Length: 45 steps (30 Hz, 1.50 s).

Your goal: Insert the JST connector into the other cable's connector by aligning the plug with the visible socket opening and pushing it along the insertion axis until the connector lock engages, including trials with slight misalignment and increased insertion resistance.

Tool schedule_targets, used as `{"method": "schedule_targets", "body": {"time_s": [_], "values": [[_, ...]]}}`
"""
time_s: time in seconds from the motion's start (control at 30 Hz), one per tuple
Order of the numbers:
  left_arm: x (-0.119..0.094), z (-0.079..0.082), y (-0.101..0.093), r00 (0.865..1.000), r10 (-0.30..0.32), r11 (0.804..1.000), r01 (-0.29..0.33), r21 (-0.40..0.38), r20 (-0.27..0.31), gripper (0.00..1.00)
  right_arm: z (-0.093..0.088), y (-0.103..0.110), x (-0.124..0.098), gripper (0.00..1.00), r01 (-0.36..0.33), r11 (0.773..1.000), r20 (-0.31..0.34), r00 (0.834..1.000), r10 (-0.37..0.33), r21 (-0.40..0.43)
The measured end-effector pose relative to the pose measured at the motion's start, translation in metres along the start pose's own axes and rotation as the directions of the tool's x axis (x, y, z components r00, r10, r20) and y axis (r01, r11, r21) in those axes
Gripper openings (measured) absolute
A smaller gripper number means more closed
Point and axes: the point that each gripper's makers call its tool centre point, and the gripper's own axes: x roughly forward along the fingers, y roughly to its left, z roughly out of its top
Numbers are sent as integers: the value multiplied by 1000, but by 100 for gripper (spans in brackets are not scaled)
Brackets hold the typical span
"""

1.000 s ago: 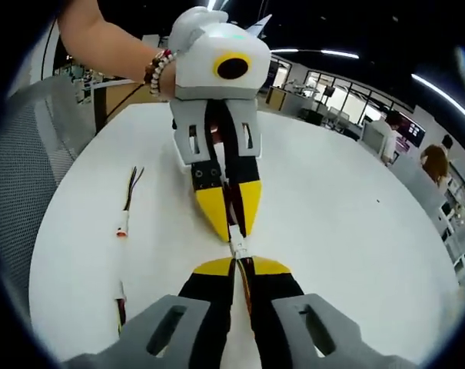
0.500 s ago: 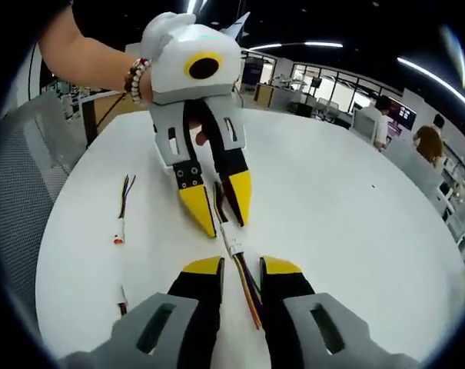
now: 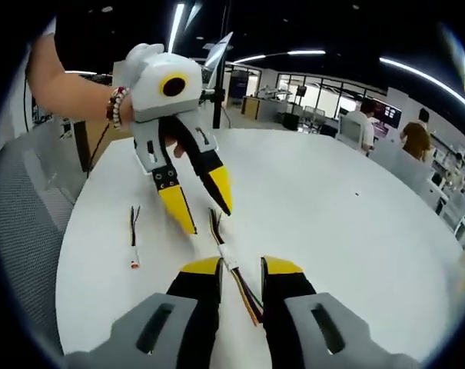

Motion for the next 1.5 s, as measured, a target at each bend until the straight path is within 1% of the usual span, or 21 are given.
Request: {"method": "schedule_targets", "body": {"time_s": [0.03, 0.13, 0.23, 0.33, 0.43, 0.53, 0.6, 0.67, 0.77, 0.87, 0.93, 1.03, 1.1, 1.17, 1.2, 1.3, 1.4, 1.5], "values": [[-3, 1, -3, 1000, 10, 1000, -9, -26, 11, 17, 0, 0, -1, 17, 7, 1000, 0, 1000, -7, 5], [-7, 0, -13, 1000, 17, 999, -17, -42, 17, 18, -4, 1, -2, 16, 12, 1000, -14, 1000, -12, 25], [-12, 0, -20, 999, 31, 998, -29, -58, 23, 18, -6, 9, -4, 16, -1, 1000, -34, 999, 2, 25], [-17, 2, -26, 999, 37, 996, -35, -83, 28, 19, -5, 17, -7, 15, -10, 999, -32, 999, 11, 32], [-21, 3, -29, 999, 48, 996, -46, -72, 19, 20, -7, 23, -10, 15, -16, 1000, -52, 999, 17, 11], [-24, 5, -34, 998, 55, 995, -54, -83, 18, 21, -8, 30, -16, 15, -29, 999, -55, 998, 30, 20], [-25, 5, -39, 999, 52, 994, -50, -94, 17, 21, -10, 33, -19, 15, -31, 999, -61, 998, 32, 19], [-25, 3, -45, 999, 40, 995, -39, -87, 8, 21, -12, 37, -23, 15, -36, 999, -67, 997, 38, 21], [-26, -2, -54, 999, 31, 996, -33, -84, -14, 21, -14, 40, -26, 15, -37, 999, -74, 997, 39, 26], [-28, -8, -60, 1000, 31, 991, -32, -130, -4, 21, -18, 48, -30, 15, -55, 998, -87, 995, 58, 41], [-29, -13, -65, 1000, 22, 990, -24, -137, -12, 21, -23, 56, -32, 15, -76, 997, -101, 992, 79, 35], [-30, -23, -69, 999, 17, 991, -22, -136, -38, 21, -32, 65, -33, 14, -100, 994, -129, 986, 105, 41], [-29, -33, -70, 998, 21, 985, -30, -170, -60, 21, -38, 70, -32, 14, -117, 993, -160, 980, 120, 31], [-26, -41, -75, 996, -4, 989, -10, -146, -90, 21, -40, 74, -30, 14, -131, 991, -175, 976, 133, 21], [-25, -43, -77, 995, -6, 991, -8, -137, -101, 21, -40, 76, -29, 14, -141, 990, -180, 973, 142, 19], [-21, -44, -81, 996, -26, 987, 11, -161, -90, 21, -44, 80, -27, 13, -156, 988, -192, 969, 157, 19], [-20, -45, -82, 995, -30, 989, 15, -146, -97, 21, -48, 85, -26, 13, -174, 985, -210, 963, 171, 5], [-19, -48, -84, 995, -42, 986, 26, -163, -96, 21, -50, 88, -25, 13, -186, 982, -218, 959, 183, 5]]}}
